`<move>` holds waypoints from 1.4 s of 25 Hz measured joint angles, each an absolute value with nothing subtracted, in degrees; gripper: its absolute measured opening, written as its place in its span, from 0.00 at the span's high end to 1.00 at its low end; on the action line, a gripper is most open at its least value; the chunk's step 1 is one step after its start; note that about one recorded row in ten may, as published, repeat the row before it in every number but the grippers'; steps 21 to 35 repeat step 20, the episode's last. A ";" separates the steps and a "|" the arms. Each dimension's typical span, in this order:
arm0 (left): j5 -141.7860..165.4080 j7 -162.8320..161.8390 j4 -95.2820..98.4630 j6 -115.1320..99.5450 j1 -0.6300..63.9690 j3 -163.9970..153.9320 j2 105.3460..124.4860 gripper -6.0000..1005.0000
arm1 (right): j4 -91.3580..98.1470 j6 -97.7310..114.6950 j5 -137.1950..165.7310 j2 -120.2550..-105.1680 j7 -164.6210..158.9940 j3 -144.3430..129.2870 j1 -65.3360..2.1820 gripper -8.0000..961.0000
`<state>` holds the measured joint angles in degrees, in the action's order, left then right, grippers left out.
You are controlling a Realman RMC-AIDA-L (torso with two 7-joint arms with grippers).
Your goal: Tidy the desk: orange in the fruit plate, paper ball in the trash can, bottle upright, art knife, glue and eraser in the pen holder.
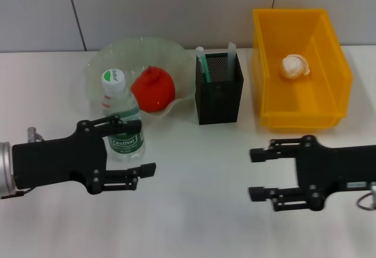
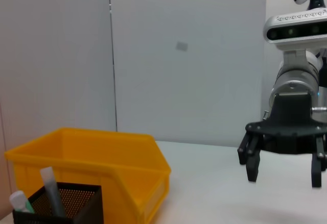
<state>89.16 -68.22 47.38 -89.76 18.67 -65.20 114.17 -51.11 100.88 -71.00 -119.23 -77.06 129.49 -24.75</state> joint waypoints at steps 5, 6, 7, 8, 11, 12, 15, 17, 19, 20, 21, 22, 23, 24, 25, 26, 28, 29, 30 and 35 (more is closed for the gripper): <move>89.16 -68.36 47.20 -91.14 18.10 -63.83 113.84 0.16 | -50.00 96.18 -71.56 -119.48 -76.29 124.90 -25.69 0.28; 89.16 -68.36 47.20 -91.14 18.10 -63.83 113.84 0.16 | -49.42 95.72 -71.82 -119.49 -75.76 124.68 -25.87 0.28; 89.16 -68.46 47.23 -92.05 17.84 -63.23 113.77 0.16 | -48.89 95.41 -72.05 -119.49 -75.26 124.55 -26.03 0.28; 89.16 -68.62 47.40 -93.02 17.60 -62.58 113.75 0.16 | -48.24 95.19 -72.46 -119.49 -74.64 124.57 -26.16 0.28; 89.16 -68.87 47.50 -93.70 17.49 -62.42 113.74 0.16 | -46.84 94.67 -74.20 -119.41 -72.73 124.48 -26.02 0.28; 89.16 -68.87 47.50 -93.70 17.49 -62.42 113.74 0.16 | -46.84 94.67 -74.20 -119.41 -72.73 124.48 -26.02 0.28; 89.23 -68.99 47.45 -93.83 17.44 -62.40 113.70 0.16 | -46.48 94.58 -74.37 -119.39 -72.16 124.43 -25.94 0.28; 89.26 -69.00 47.40 -93.83 17.43 -62.40 113.65 0.16 | -46.36 94.57 -74.38 -119.38 -72.09 124.44 -25.96 0.28; 89.28 -69.00 47.30 -93.77 17.43 -62.40 113.65 0.16 | -46.25 94.57 -74.40 -119.42 -72.08 124.40 -25.98 0.28; 89.42 -68.98 47.24 -93.73 17.45 -62.40 113.64 0.16 | -46.20 94.56 -74.40 -119.44 -72.07 124.39 -26.01 0.28; 89.42 -68.98 47.24 -93.73 17.45 -62.40 113.64 0.16 | -46.20 94.56 -74.40 -119.44 -72.07 124.39 -26.01 0.28; 89.42 -68.98 47.24 -93.73 17.45 -62.40 113.64 0.16 | -46.20 94.56 -74.40 -119.44 -72.07 124.39 -26.01 0.28; 89.42 -68.98 47.24 -93.73 17.45 -62.40 113.64 0.16 | -46.20 94.56 -74.40 -119.44 -72.07 124.39 -26.01 0.28; 89.42 -68.98 47.24 -93.73 17.45 -62.40 113.64 0.16 | -46.20 94.56 -74.40 -119.44 -72.07 124.39 -26.01 0.28; 89.42 -68.98 47.24 -93.73 17.45 -62.40 113.64 0.16 | -46.20 94.56 -74.40 -119.44 -72.07 124.39 -26.01 0.28; 89.42 -68.98 47.24 -93.73 17.45 -62.40 113.64 0.16 | -46.20 94.56 -74.40 -119.44 -72.07 124.39 -26.01 0.28; 89.42 -68.98 47.24 -93.73 17.45 -62.40 113.64 0.16 | -46.20 94.56 -74.40 -119.44 -72.07 124.39 -26.01 0.28; 89.42 -68.98 47.24 -93.73 17.45 -62.40 113.64 0.16 | -46.20 94.56 -74.40 -119.44 -72.07 124.39 -26.01 0.28; 89.42 -68.98 47.24 -93.73 17.45 -62.40 113.64 0.16 | -46.20 94.56 -74.40 -119.44 -72.07 124.39 -26.01 0.28; 89.42 -68.98 47.24 -93.73 17.45 -62.40 113.64 0.16 | -46.20 94.56 -74.40 -119.44 -72.07 124.39 -26.01 0.28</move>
